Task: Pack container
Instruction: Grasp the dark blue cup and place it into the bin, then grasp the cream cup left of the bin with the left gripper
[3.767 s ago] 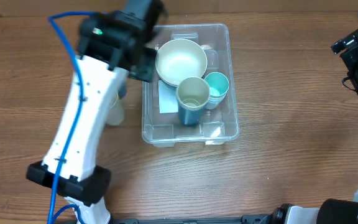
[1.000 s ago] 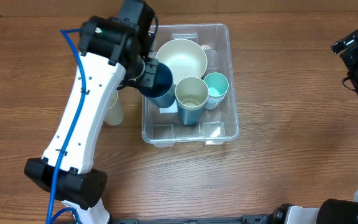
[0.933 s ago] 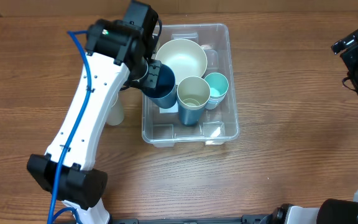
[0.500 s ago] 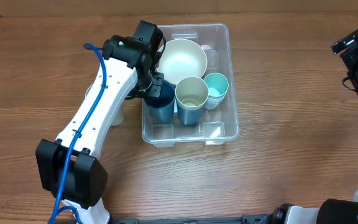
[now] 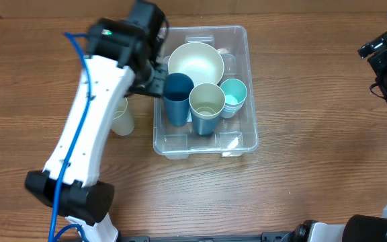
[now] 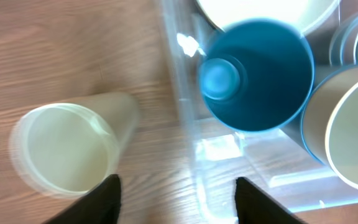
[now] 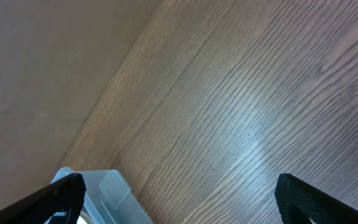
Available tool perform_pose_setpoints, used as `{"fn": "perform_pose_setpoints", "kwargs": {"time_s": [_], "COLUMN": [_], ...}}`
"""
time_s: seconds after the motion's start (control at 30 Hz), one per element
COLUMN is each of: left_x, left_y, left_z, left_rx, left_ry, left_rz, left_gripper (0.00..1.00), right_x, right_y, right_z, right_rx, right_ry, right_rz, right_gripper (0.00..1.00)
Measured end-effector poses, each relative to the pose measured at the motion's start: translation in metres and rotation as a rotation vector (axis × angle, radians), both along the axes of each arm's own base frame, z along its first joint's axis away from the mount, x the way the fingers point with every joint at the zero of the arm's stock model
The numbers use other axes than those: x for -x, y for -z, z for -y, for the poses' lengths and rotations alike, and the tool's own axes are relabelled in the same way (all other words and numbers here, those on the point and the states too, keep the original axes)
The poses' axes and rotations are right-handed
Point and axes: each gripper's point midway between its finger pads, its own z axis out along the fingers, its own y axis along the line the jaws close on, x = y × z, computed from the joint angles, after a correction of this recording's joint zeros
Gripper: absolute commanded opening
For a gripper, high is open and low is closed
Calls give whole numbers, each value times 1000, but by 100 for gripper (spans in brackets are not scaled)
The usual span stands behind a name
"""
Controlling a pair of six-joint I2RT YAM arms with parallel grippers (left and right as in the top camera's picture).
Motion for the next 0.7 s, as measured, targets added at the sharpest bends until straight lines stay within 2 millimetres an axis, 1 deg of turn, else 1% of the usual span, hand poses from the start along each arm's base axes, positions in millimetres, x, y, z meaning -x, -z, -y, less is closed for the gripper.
{"fn": "perform_pose_setpoints", "kwargs": {"time_s": [0.03, 0.1, 0.17, 0.2, 0.23, 0.27, 0.3, 0.37, 0.43, 0.47, 0.53, 0.57, 0.6, 0.63, 0.7], "left_x": [0, 3, 4, 3, 4, 5, 8, 12, 15, 16, 9, 8, 7, 6, 5], "left_y": [-15, -29, -35, -35, -31, -23, -15, 1, 26, 35, 60, 70, 87, 97, 119], "left_z": [-13, -38, -61, -74, -91, -105, -114, -126, -138, -141, -140, -138, -135, -134, -130], "left_rx": [-9, -27, -30, -31, -33, -33, -32, -30, -17, -8, 24, 33, 45, 54, 74], "left_ry": [-28, -88, -151, -186, -235, -275, -301, -337, -377, -386, -373, -363, -358, -352, -328], "left_rz": [36, 66, 79, 79, 60, 30, 1, -53, -113, -134, -146, -153, -170, -174, -181], "left_gripper": [64, 64, 64, 64, 65, 66, 67, 68, 68, 69, 70, 70, 68, 68, 59], "right_x": [0, 0, 0, 0, 0, 0, 0, 0, 0, 0, 0, 0, 0, 0, 0], "right_y": [0, 0, 0, 0, 0, 0, 0, 0, 0, 0, 0, 0, 0, 0, 0], "right_z": [0, 0, 0, 0, 0, 0, 0, 0, 0, 0, 0, 0, 0, 0, 0], "right_rx": [0, 0, 0, 0, -1, 0, 0, 0, 0, 0, 0, -1, 0, -1, 0], "right_ry": [0, 0, 0, -1, 0, 0, 0, 0, 0, 0, -1, 0, -1, 0, 0], "right_rz": [1, 0, 0, 0, 0, 0, 0, 0, 0, 1, 1, 0, 1, 0, 0], "right_gripper": [100, 100, 100, 100, 100, 100, 100, 100, 100, 100, 100, 100, 100, 100, 100]}}
